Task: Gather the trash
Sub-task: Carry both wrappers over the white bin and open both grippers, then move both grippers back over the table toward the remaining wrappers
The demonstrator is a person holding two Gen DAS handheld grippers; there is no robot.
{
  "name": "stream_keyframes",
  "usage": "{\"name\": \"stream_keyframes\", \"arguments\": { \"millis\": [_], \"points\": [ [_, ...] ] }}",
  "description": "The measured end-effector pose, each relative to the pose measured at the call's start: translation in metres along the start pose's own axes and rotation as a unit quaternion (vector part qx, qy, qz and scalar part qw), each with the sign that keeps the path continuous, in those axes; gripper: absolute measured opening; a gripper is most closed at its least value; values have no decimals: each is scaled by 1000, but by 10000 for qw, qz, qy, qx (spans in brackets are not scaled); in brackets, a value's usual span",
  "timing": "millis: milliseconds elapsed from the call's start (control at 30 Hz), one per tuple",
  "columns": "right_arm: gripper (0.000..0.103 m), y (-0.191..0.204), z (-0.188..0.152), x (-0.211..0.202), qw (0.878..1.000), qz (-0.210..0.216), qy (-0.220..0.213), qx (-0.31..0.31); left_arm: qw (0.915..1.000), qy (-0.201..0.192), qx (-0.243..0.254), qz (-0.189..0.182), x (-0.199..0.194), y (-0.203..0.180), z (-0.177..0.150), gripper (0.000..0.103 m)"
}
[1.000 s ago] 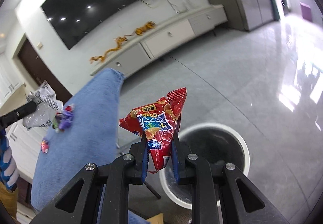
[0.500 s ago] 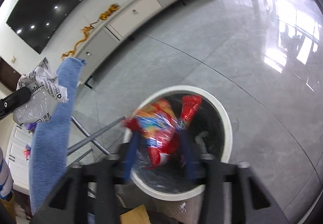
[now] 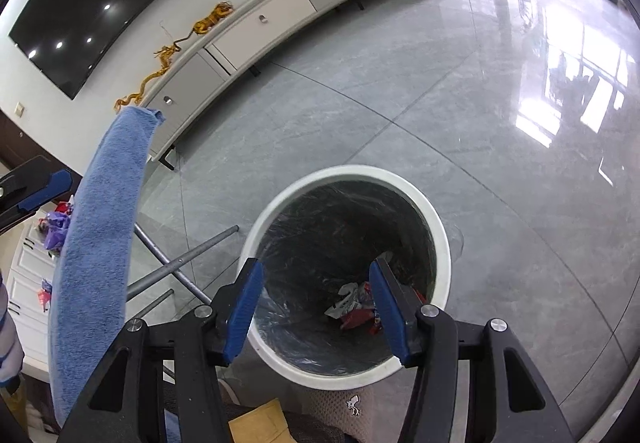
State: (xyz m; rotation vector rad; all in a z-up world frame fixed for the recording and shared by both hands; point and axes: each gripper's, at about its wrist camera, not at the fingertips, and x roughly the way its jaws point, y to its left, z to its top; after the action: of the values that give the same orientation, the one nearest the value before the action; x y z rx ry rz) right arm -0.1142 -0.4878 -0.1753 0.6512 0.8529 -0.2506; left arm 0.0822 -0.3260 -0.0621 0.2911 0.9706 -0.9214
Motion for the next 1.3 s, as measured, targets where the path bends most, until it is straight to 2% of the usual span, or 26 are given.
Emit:
{"name": "stream_keyframes", "arguments": {
  "millis": [167, 233, 367, 467, 733, 900, 1067, 1300],
  "points": [
    [54, 26, 4, -20, 9994, 35, -240, -245, 9956, -597, -69, 715, -46, 14, -9, 57],
    [55, 42, 7, -31, 9985, 60, -372, -396, 9908, -879, -57, 1030, -66, 17, -14, 57],
    [57, 72, 10, -46, 9959, 140, -572, -682, 9802, -1361, -99, 1433, -107, 26, -26, 58],
    [61, 97, 10, -59, 9930, 190, -722, -919, 9721, -1669, -170, 1638, -136, 35, -38, 65],
    [70, 161, 6, -90, 9827, 250, -1082, -1484, 9590, -2135, -383, 1825, -186, 51, -64, 69],
    [73, 196, 2, -112, 9742, 106, -1374, -1788, 9504, -2403, -601, 1882, -215, 66, -80, 72],
    [80, 233, -7, -131, 9603, -266, -1764, -2146, 9383, -2712, -858, 1968, -242, 84, -100, 76],
    [91, 273, -25, -154, 9404, -463, -2236, -2519, 9196, -3173, -1190, 1987, -277, 108, -130, 76]
  ]
}}
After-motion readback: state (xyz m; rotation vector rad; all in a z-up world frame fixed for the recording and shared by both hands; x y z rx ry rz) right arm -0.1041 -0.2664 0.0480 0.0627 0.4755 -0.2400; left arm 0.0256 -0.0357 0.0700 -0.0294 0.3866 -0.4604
